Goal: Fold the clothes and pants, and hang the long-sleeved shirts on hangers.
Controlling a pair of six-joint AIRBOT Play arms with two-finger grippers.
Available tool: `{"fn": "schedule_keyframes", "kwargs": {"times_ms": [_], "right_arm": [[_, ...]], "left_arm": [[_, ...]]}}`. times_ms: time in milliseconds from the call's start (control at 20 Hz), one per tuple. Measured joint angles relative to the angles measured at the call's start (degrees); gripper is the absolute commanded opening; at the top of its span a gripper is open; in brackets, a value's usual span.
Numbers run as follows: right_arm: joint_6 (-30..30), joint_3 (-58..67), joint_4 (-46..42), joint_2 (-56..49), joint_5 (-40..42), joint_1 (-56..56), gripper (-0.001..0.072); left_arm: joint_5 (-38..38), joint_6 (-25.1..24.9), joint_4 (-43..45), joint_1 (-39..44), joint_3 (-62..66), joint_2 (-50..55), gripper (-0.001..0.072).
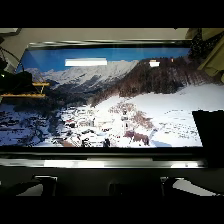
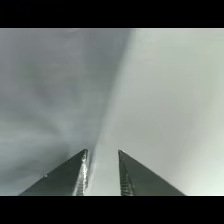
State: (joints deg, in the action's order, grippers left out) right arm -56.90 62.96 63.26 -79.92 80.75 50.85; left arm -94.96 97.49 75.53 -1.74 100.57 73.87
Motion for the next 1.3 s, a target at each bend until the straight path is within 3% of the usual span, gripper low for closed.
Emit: {"fn": "schedule_keyframes", "kwargs": {"times_ms": [200, 250, 300, 400, 450, 650, 800, 1000, 1300], "right_arm": [[2.8, 0.4, 2.6, 5.3, -5.0, 0.0, 0.0235], [1.9, 0.5, 6.7, 7.0, -8.2, -0.1, 0.0166], [-0.7, 0.5, 12.4, 8.8, -12.1, -0.4, 0.0112], [-8.7, 0.6, 24.9, 11.8, -18.8, -2.6, 0.0107], [-13.1, 0.6, 30.4, 13.1, -20.9, -4.8, 0.0063], [-28.4, 0.6, 44.0, 17.0, -22.2, -21.0, 0.0027], [-34.9, 0.6, 46.8, 18.9, -18.2, -35.7, 0.0027], [-38.3, 0.6, 46.4, 19.9, -12.2, -52.3, 0.0027], [-39.6, 0.6, 44.3, 20.2, -10.4, -61.7, 0.0027]], "left_arm": [[0.1, -0.1, 0.0, 0.0, 0.0, 0.8, 0.0017], [0.2, -0.6, 0.1, 0.0, 0.0, 1.2, 0.0017], [0.3, -1.1, 0.1, 0.0, 0.0, 1.8, 0.0016], [0.9, -1.7, 0.5, 0.0, -0.3, 2.7, 0.0016], [2.1, -2.3, 0.7, 0.0, -0.8, 2.8, 0.0016], [8.9, -4.0, 0.8, 1.8, -6.3, -0.8, 0.0016], [11.6, -4.6, 0.9, 4.0, -14.7, -6.7, 0.0016], [13.7, -4.7, 1.0, 5.9, -27.8, -16.9, 0.0017], [13.4, -1.3, 1.0, 6.6, -38.3, -25.8, 0.0018]]}}
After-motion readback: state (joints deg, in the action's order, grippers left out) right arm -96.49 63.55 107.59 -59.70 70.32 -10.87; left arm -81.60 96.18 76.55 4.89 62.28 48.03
